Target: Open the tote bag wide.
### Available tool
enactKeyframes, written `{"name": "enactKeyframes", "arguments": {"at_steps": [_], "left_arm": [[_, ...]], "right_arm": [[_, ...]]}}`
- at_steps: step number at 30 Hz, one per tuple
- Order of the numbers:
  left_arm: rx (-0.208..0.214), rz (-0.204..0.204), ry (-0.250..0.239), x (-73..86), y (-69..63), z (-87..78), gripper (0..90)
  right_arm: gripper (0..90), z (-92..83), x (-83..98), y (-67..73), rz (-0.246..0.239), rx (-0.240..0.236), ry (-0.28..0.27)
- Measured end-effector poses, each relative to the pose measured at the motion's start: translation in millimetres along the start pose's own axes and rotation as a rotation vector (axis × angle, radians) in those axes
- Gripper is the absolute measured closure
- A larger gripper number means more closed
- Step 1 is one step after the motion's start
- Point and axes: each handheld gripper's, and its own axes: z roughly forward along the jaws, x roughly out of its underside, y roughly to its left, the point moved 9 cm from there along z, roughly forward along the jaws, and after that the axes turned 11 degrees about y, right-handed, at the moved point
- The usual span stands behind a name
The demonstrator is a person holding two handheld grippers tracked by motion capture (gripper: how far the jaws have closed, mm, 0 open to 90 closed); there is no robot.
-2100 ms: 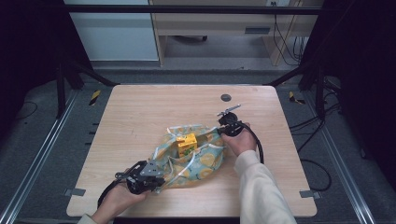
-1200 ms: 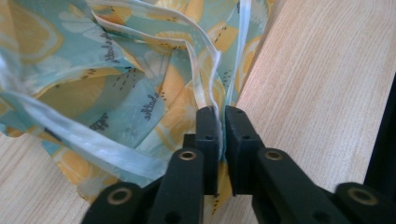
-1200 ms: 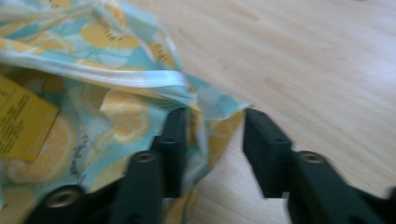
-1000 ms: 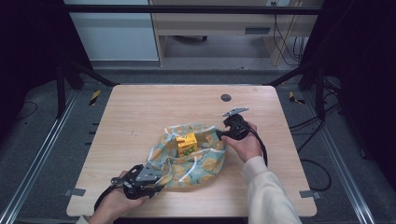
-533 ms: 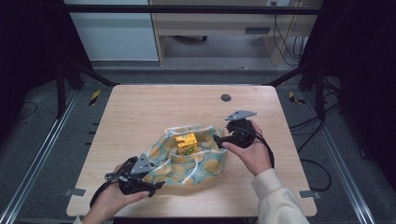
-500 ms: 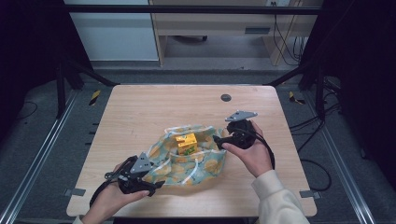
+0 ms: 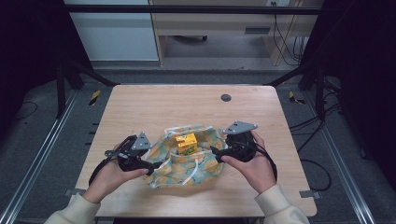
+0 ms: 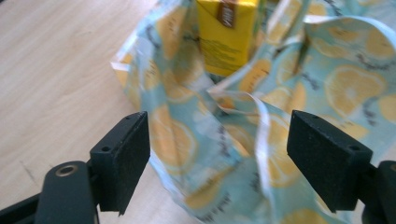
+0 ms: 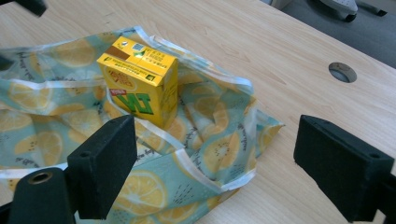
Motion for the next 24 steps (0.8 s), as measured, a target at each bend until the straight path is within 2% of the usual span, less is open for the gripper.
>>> {"name": "enactKeyframes", "arguments": {"at_steps": [5,11,12,16,20,24], "left_arm": [[-0.026,0.008,0.005,-10.3,10.9,0.7,21.2],[-0.028,0.015,0.026,-23.9,22.5,12.9,22.7],[-0.027,0.011,0.032,-27.4,25.6,19.4,23.5],[-0.044,0.008,0.042,-33.3,31.8,32.3,29.4],[-0.03,-0.014,0.061,-36.1,39.3,47.4,29.9],[-0.018,-0.006,0.104,-36.0,44.5,61.7,29.1]], "right_arm": [[12.8,2.6,6.6,7.5,-0.016,-0.02,0.018],[14.4,17.8,14.5,16.5,-0.017,-0.053,0.037],[15.4,26.5,17.9,19.8,-0.017,-0.065,0.049],[15.8,39.9,23.2,24.2,-0.016,-0.091,0.074],[13.2,54.8,27.2,24.7,-0.014,-0.106,0.109],[11.5,66.4,31.0,26.7,0.001,-0.134,0.123]]}}
